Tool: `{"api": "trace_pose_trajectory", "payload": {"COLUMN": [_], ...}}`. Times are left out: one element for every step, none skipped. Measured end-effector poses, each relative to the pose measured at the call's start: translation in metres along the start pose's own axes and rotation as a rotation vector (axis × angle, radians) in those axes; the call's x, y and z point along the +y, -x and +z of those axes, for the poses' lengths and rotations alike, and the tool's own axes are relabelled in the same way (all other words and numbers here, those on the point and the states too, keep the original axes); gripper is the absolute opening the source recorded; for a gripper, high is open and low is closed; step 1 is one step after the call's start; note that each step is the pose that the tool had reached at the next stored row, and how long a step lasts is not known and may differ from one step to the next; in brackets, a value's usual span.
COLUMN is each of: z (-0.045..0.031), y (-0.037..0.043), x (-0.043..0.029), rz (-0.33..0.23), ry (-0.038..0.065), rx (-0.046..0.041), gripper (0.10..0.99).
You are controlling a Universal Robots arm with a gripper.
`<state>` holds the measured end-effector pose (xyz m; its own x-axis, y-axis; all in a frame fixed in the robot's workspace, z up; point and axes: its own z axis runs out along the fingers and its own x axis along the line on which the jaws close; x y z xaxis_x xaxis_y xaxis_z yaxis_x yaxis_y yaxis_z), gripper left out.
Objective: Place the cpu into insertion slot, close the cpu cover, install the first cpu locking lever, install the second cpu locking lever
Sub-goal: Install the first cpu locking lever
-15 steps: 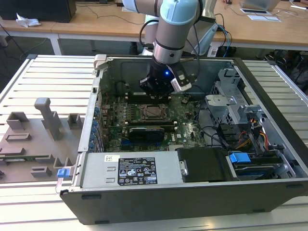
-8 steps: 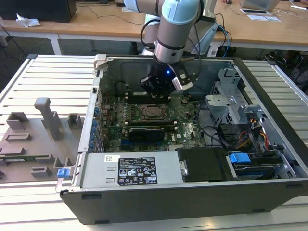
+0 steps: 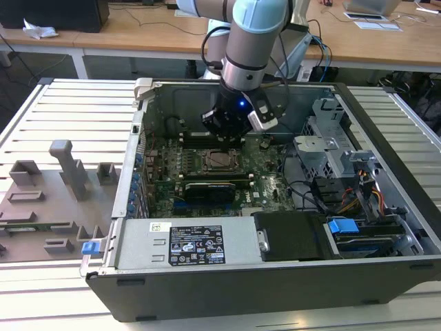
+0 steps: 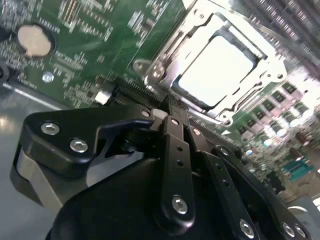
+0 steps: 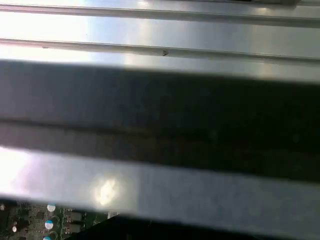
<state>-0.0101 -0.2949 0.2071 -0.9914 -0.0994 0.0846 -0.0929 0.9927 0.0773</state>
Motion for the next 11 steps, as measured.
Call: {"api": "trace_pose_trajectory", "payload": {"z": [-0.0002, -0.0004, -0.0005, -0.0007, -0.0008, -0.0009, -0.001, -0.0011, -0.0012, -0.0013, -0.0014], "y": [-0.0002, -0.0005, -0.0008, -0.001, -0.0012, -0.0014, -0.0015, -0.0017, -0.0018, -0.0019, -0.002], "x": [-0.0023, -0.005, -0.0075, -0.0092, -0.0115, -0.0129, -0.0144, -0.016, -0.0172, -0.0186, -0.0198], "rz": [0.0, 0.0, 0.0, 0.0, 0.0, 0.0, 0.0, 0.0, 0.0, 0.0, 0.0], "ry": [0.0, 0.0, 0.0, 0.0, 0.0, 0.0, 0.0, 0.0, 0.0, 0.0, 0.0], "rx": [0.0, 0.0001, 0.0, 0.0001, 0.0, 0.0, 0.0, 0.0, 0.0, 0.0, 0.0], "gripper": [0.106, 0.106, 0.106, 0.106, 0.106, 0.106, 0.106, 0.106, 0.106, 0.106, 0.106]}}
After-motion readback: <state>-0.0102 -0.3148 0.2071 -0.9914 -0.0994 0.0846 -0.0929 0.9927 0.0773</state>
